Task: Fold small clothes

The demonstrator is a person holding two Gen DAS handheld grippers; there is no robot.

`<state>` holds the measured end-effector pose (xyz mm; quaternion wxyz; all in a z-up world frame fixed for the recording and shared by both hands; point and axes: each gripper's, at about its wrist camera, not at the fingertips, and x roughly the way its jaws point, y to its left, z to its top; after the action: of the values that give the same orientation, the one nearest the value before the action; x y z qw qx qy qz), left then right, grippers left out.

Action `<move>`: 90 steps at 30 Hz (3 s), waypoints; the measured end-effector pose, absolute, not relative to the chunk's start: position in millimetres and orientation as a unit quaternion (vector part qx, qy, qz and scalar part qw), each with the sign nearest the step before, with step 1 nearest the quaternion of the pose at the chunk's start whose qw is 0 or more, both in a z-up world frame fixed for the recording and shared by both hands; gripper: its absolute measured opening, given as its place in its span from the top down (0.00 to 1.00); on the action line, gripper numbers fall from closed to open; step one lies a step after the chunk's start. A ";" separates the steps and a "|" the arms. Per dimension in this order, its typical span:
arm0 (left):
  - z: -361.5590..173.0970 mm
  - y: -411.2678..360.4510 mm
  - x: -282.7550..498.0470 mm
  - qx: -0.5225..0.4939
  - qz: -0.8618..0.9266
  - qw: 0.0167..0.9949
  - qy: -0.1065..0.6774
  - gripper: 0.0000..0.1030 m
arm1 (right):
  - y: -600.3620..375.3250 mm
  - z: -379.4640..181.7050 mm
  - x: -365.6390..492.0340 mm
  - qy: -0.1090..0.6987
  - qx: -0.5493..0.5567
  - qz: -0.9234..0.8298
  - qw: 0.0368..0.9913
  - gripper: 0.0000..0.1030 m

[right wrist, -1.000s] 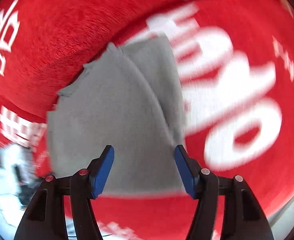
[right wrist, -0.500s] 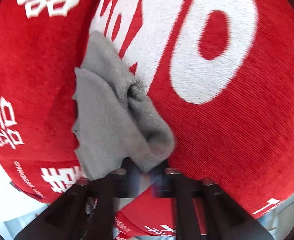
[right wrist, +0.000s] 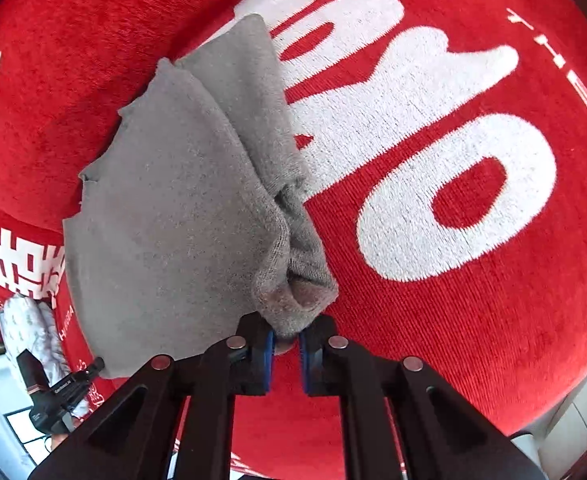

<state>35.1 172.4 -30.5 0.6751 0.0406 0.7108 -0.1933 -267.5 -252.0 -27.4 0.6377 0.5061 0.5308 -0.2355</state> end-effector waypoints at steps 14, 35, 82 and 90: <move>13.8 90.0 107.3 0.108 -0.259 0.732 0.621 0.92 | -252.9 29.4 -189.5 0.519 0.412 -0.222 0.715 0.82; -13.8 97.4 124.2 0.124 -0.229 0.708 0.657 0.92 | -266.0 0.3 -181.8 0.538 0.437 -0.232 0.683 0.87; 25.1 160.1 53.1 0.155 -0.196 0.712 0.656 0.01 | -76.2 26.4 -129.2 0.645 0.242 -0.166 0.706 0.22; 31.4 156.3 51.6 0.162 -0.224 0.717 0.640 0.01 | -61.0 28.7 -123.9 0.654 0.209 -0.169 0.707 0.22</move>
<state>51.6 156.3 31.4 0.7169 0.1622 0.6399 -0.2243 -123.9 -61.0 28.7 0.7075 0.2093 0.6535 -0.1689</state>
